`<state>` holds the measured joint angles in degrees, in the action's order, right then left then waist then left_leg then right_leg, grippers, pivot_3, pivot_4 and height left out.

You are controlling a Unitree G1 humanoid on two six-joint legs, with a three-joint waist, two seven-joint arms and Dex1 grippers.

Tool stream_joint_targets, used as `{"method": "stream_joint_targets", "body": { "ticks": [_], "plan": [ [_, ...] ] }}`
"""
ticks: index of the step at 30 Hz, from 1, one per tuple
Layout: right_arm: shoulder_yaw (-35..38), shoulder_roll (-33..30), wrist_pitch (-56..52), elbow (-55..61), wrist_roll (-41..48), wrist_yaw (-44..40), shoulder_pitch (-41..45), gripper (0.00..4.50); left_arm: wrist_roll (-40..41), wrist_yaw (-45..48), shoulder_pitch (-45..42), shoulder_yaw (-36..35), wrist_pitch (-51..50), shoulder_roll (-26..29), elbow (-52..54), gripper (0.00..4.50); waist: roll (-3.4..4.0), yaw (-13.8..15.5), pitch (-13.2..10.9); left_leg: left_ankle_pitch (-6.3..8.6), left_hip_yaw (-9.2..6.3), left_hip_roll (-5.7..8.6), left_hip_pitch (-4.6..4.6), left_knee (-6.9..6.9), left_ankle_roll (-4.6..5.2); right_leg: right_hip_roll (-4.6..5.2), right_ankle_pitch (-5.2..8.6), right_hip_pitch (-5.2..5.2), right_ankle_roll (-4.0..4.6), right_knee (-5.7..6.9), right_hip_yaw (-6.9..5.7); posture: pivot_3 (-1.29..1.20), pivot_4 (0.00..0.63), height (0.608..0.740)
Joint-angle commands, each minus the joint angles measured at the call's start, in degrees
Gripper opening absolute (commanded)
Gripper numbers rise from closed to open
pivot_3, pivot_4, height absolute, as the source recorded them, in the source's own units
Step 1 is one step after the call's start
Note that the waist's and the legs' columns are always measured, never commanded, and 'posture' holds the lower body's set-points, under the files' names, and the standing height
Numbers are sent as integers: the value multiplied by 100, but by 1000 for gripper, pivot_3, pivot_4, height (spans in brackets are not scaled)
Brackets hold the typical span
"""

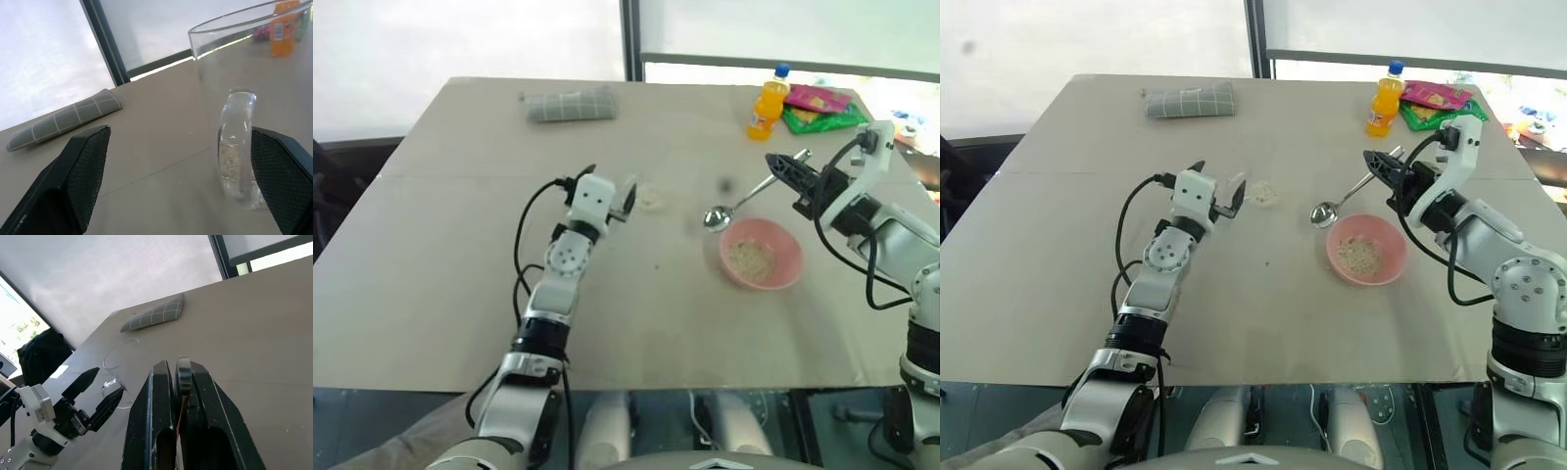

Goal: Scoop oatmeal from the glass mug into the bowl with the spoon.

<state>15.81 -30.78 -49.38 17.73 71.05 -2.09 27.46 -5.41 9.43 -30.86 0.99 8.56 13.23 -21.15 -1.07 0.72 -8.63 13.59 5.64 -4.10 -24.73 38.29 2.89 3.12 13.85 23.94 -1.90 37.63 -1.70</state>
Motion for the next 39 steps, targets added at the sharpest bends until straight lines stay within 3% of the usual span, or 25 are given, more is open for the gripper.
{"method": "stream_joint_targets", "body": {
  "ticks": [1,16,20,25,37,39],
  "plan": [
    [194,37,160,219,-21,-12,43,0,15,-102,-283,-83,174,15,-136,4468,0,0,0,0,3,0,0,0,0,0,0,0,0,1,0,0,150,740],
    [177,127,233,179,-217,-124,-5,0,-140,-422,-774,-97,181,71,-981,4468,0,1,0,0,6,1,0,1,-1,0,0,0,0,1,-3,0,150,740],
    [159,166,223,188,-292,-172,-24,0,-122,-502,-901,-115,196,36,-1170,3293,0,0,0,0,7,1,-1,0,-1,0,0,0,0,0,-4,0,150,740],
    [164,199,225,212,-348,-212,-62,0,-153,-604,-1055,-62,161,-54,-1409,924,-1,1,0,-1,7,1,-1,0,-1,0,0,0,-1,1,-5,0,150,740],
    [102,320,244,295,-479,-296,-58,0,-96,-578,-982,-35,198,-296,-1529,924,-1,1,0,-1,8,2,-1,0,-1,0,0,0,-1,2,-5,0,150,740],
    [106,320,246,254,-513,-325,-24,0,-48,-573,-1022,-68,209,-318,-1556,140,-1,4,0,-1,7,2,-2,1,-1,0,0,0,-1,1,-5,0,150,740]
  ]
}}
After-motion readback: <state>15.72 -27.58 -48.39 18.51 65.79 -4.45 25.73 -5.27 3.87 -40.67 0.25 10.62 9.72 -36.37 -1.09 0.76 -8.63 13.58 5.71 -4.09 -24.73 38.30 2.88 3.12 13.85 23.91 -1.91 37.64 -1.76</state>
